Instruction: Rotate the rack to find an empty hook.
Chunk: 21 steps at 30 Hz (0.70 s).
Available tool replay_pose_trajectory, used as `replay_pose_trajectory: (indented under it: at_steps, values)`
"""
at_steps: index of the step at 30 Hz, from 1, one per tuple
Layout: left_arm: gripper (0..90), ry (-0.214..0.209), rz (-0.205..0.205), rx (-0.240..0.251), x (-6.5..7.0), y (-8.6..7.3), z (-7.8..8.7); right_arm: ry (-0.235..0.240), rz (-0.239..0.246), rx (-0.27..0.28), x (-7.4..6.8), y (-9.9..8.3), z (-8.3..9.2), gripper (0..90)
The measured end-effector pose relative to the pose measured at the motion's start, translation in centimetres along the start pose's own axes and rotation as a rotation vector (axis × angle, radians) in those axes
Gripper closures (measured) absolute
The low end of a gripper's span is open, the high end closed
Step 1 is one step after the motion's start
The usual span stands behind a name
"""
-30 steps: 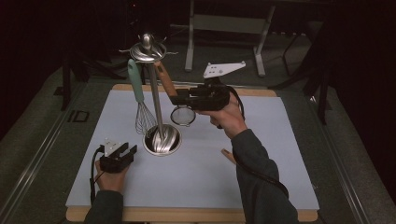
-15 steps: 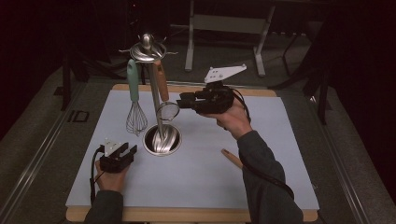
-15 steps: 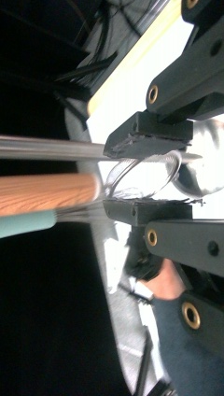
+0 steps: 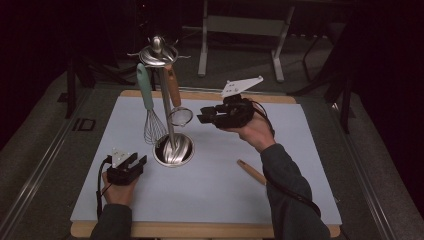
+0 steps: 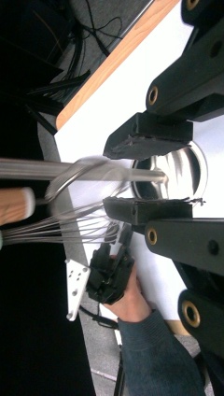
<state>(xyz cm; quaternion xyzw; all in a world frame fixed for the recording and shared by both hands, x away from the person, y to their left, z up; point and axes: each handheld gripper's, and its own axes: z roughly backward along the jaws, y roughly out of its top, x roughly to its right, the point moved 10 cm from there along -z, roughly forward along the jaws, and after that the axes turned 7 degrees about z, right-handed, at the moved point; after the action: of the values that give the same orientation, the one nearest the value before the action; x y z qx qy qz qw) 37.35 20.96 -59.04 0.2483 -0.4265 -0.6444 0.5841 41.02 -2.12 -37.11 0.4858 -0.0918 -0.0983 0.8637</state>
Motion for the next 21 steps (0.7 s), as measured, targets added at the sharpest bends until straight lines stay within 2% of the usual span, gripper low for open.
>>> replay_pose_trajectory:
  at_steps: [7,8,13,16,17,18,21]
  values:
    - [60.1,-0.001,0.004,0.006,0.0,0.0,0.0,-0.023,-0.018,-0.012,0.2,-1.5,0.4,66.2]
    - [60.7,0.000,0.002,0.008,0.0,0.1,0.1,-0.035,-0.015,-0.026,0.2,-2.3,0.4,65.9]
    - [62.3,-0.003,0.000,0.013,0.0,0.1,0.1,-0.051,-0.015,-0.056,0.1,-3.6,0.3,64.4]
    - [63.7,-0.005,0.000,0.014,0.1,0.1,0.1,-0.064,-0.013,-0.090,-0.3,-5.1,-0.1,63.3]
    - [63.7,-0.005,0.000,0.014,0.1,0.1,0.1,-0.064,-0.013,-0.090,-0.3,-5.1,-0.1,63.3]
    - [63.9,-0.006,0.000,0.015,0.1,0.1,0.1,-0.070,-0.003,-0.105,-0.6,-5.9,-0.4,64.7]
    - [65.2,-0.001,0.000,0.013,0.1,0.1,0.2,-0.073,-0.003,-0.127,-0.9,-6.9,-0.6,66.2]
